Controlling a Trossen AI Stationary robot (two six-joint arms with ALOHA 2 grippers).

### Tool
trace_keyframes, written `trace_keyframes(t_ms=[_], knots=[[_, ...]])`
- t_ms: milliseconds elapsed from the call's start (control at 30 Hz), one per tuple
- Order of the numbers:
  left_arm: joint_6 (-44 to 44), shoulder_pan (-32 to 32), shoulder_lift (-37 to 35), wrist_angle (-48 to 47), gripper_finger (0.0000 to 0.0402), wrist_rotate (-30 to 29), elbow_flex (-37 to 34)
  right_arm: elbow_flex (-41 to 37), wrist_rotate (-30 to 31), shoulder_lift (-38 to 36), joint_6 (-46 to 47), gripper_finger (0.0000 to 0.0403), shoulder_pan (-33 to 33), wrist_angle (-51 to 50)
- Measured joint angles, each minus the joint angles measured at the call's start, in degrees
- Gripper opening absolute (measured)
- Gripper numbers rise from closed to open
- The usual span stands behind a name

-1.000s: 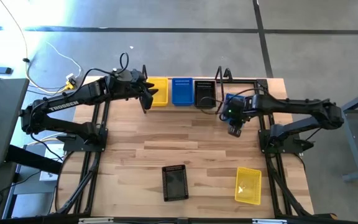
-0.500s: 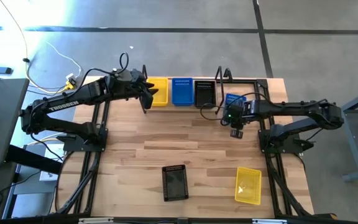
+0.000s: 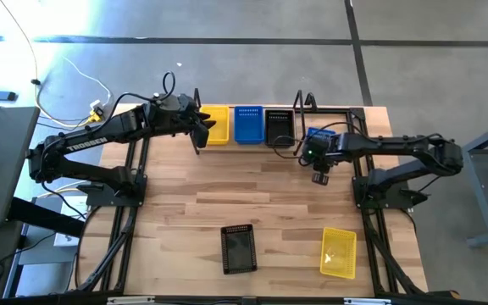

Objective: Stack baskets on shelf by color
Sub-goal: Stack the blue bin on top of the blue bin on the shelf

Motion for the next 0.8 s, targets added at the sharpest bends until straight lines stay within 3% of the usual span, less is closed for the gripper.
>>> trace_keyframes(t_ms=[267, 467, 667, 800], knots=[[0.00, 0.00, 0.00, 0.00, 0.0156, 0.02, 0.00, 0.00, 0.29, 5.12, -0.32, 0.0093, -0.92, 0.51], [0.00, 0.02, 0.00, 0.00, 0.0156, 0.09, 0.00, 0.51, 0.21, 5.66, 1.65, 0.0010, -0.81, -0.13], [0.00, 0.00, 0.00, 0.02, 0.0156, 0.57, 0.00, 5.28, 1.79, 5.44, 6.89, 0.0003, 0.50, -4.46], [0.24, 0.00, 0.00, 0.00, 0.0156, 0.57, 0.00, 9.92, 4.93, 5.42, 15.06, 0.0002, 2.24, -10.50]])
